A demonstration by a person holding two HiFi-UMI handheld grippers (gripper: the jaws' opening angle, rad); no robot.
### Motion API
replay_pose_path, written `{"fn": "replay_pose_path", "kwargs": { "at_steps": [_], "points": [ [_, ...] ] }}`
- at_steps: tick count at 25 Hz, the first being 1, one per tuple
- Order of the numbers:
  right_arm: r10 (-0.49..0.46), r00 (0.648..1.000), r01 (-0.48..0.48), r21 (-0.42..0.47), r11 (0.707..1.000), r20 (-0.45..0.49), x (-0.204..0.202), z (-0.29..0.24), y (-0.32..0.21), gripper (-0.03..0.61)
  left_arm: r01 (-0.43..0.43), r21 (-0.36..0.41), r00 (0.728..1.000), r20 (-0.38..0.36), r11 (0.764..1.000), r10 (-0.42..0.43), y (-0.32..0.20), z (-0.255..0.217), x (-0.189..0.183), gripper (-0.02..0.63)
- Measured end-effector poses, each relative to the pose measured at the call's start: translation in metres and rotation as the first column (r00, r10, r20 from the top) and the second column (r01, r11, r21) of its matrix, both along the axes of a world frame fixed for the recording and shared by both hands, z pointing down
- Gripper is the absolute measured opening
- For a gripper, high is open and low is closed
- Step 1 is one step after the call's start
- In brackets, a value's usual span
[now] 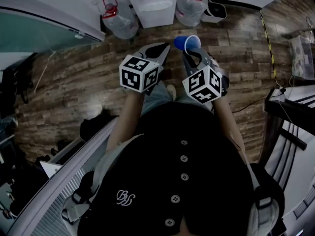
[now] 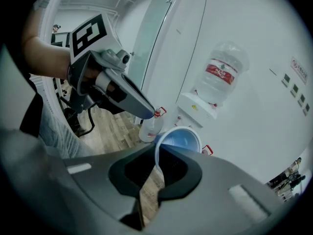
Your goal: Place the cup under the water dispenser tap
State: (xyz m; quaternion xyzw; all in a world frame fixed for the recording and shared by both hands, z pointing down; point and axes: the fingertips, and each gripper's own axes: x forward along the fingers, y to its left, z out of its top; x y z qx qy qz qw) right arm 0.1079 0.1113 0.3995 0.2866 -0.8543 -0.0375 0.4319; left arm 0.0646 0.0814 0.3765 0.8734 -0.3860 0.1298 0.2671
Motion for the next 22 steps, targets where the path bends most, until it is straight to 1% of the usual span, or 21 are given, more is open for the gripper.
{"fn": "replay_pose_path", "kwargs": {
  "at_steps": [5,11,17,22],
  "points": [
    [-0.005,1.000,0.005,-0.013,1.000,-0.001,-0.016,0.005,-0.030,0.021,-0.013,-0.017,1.000,-0.007,1.000,0.013,-0.030,0.005,-0.014,0.002],
    [-0.004,1.000,0.004,-0.010,1.000,-0.018,-0.037,0.005,-0.080,0.021,-0.024,-0.035,1.000,0.010,0.999,0.024,-0.077,0.013,-0.036,0.000],
    [0.048,0.999,-0.048,0.009,0.999,-0.015,-0.052,-0.002,-0.131,0.021,-0.050,-0.035,0.999,0.008,0.998,0.050,-0.124,0.012,-0.057,0.002],
    [0.090,0.996,-0.090,0.000,0.996,-0.026,-0.063,-0.001,-0.160,0.021,-0.091,-0.038,0.996,0.007,0.995,0.091,-0.152,0.012,-0.068,0.002]
  ]
}}
